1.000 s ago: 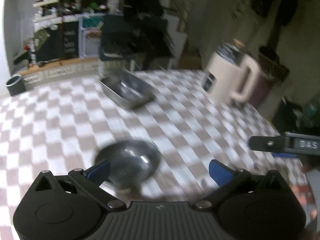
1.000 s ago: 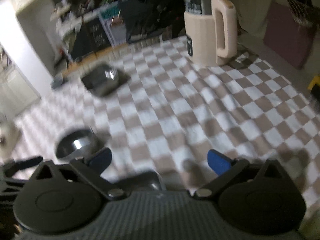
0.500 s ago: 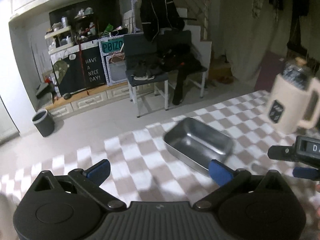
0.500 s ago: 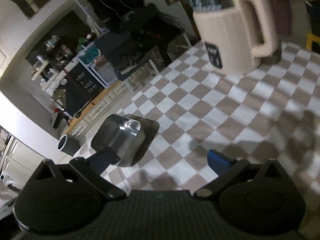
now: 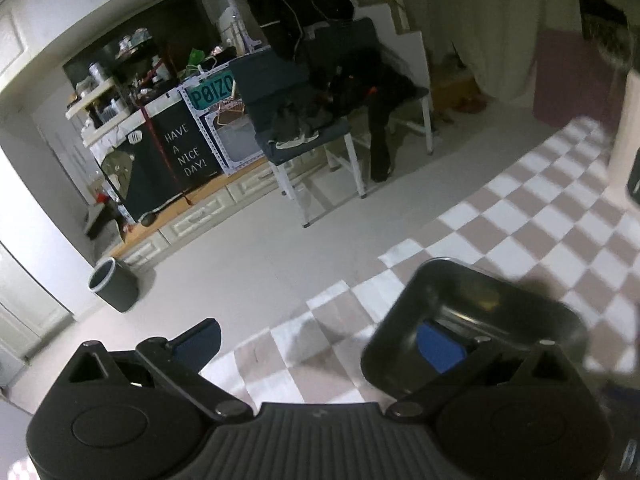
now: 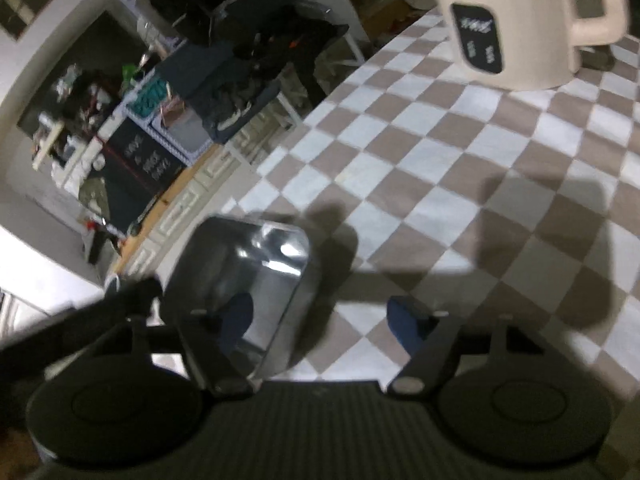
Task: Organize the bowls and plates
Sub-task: 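Move both grippers to the second rectangular steel tray, then close both grippers on the rims of the second steel tray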
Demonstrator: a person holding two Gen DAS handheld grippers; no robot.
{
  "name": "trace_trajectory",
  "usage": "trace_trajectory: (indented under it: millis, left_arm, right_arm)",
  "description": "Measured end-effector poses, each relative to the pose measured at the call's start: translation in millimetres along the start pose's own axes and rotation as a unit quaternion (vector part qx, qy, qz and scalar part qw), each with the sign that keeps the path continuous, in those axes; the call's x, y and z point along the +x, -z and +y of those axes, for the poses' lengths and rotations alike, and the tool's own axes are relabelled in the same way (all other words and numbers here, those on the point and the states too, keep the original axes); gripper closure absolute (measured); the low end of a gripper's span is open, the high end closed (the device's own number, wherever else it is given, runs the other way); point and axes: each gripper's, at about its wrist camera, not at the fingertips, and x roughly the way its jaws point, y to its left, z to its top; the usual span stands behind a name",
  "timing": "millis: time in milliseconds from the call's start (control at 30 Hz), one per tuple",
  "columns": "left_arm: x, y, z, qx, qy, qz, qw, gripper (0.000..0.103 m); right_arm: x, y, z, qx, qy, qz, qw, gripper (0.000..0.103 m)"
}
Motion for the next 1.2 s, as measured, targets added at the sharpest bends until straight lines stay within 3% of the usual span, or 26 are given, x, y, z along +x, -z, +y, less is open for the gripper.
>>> trace_trajectory:
  millis: [100, 200, 333, 567, 733, 933, 1200]
  left_arm:
    - [14, 0, -4, 0.001, -0.001, 0.004, 1.0, 0.0]
    - [21, 4, -3, -0.01, 0.01, 0.006, 0.9999, 0.001]
    - [26, 17, 1, -0.025, 0.044, 0.019, 0.9985, 0.011]
    - [9, 45, 1, -0.084, 0.137, 0.049, 0.9857, 0.052]
    - [-7, 58, -5, -0.11, 0.176, 0.065, 0.9761, 0.091]
    - [-27, 69, 1, -0.161, 0.184, 0.078, 0.9665, 0.092]
    - [-80, 77, 11, -0.212, 0.17, 0.035, 0.9618, 0.092]
  right_arm:
    - [6, 4, 8, -0.056, 0.02, -0.011, 0.998, 0.031]
    - [8, -4, 4, -0.067, 0.017, -0.013, 0.998, 0.04]
    - [6, -16, -7, -0.073, 0.031, -0.028, 0.996, 0.065]
    - [-1, -25, -20, -0.068, -0.013, -0.031, 0.997, 0.092]
    - [3, -29, -13, -0.105, -0.021, -0.03, 0.994, 0.095]
    - [5, -35, -5, -0.144, -0.021, -0.017, 0.989, 0.096]
    - [-36, -35, 0, -0.194, -0.06, -0.015, 0.979, 0.098]
